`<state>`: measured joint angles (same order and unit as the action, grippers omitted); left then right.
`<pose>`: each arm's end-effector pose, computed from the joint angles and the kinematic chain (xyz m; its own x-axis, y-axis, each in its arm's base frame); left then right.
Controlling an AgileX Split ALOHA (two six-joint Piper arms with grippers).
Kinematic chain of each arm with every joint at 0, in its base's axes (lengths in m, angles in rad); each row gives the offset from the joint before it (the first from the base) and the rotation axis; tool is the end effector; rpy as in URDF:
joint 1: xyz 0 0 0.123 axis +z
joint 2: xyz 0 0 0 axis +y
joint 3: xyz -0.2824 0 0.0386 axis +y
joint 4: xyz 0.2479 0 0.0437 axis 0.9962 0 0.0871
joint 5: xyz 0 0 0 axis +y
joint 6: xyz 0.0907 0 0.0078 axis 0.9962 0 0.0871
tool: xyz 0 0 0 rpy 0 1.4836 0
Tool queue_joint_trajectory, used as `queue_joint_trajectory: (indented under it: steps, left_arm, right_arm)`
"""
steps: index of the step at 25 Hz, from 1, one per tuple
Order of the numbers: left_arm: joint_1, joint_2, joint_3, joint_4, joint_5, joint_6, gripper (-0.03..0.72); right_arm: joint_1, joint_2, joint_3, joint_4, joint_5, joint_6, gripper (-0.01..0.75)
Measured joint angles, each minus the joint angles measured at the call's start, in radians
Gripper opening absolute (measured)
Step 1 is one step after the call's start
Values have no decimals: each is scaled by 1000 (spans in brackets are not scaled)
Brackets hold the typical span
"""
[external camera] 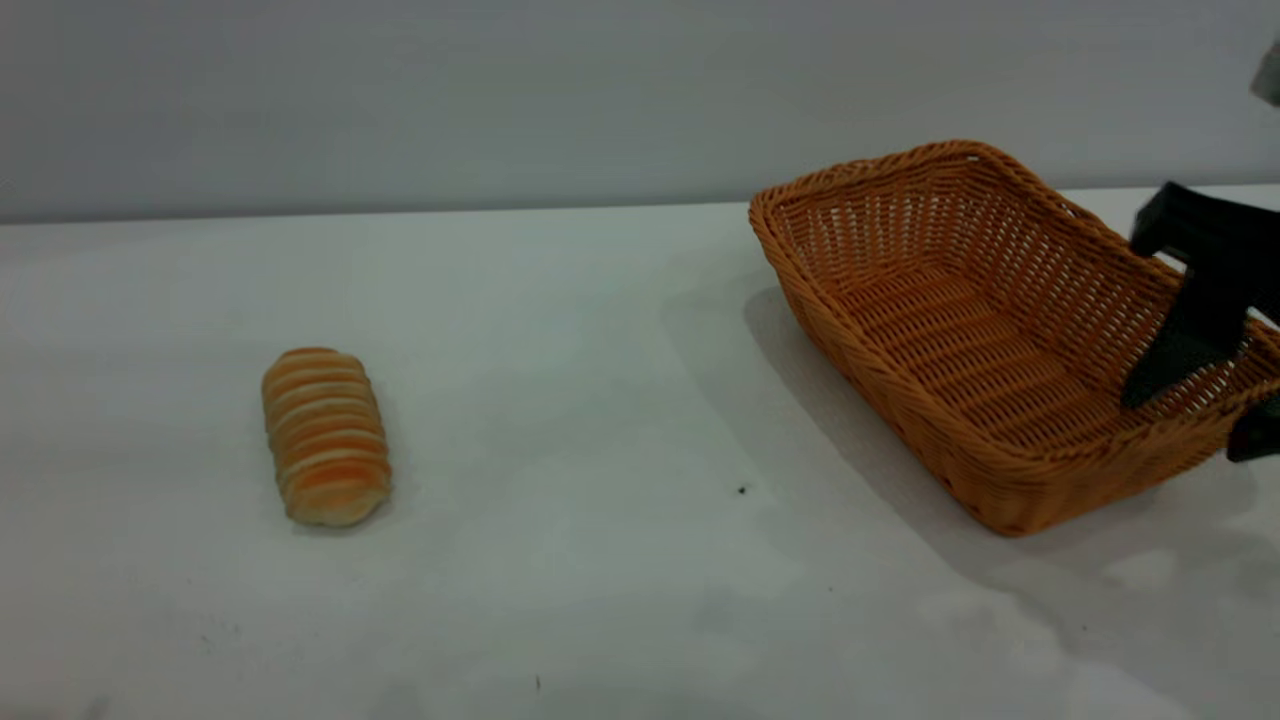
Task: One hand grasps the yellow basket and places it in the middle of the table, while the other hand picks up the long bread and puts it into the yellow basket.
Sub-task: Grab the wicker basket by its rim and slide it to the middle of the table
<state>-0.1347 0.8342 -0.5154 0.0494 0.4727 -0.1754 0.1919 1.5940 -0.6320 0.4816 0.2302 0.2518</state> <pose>0.1561 -0.0191 0.2629 -0.6511 -0.0440 -0.7577 0.0322 0.9958 -0.0855 0.2586 0.0601 0.1462 -0.8071 0.5131 -0.2922 0.3934 0.8363 0.3818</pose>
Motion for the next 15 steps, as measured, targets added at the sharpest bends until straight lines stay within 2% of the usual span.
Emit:
queue_joint_trajectory:
  steps: [9, 15]
  left_arm:
    - [0, 0, 0, -1, 0, 0, 551]
    - [0, 0, 0, -1, 9, 0, 551]
  right_arm:
    - [-1, 109, -30, 50, -18, -4, 507]
    - [-1, 179, -41, 61, -92, -4, 507]
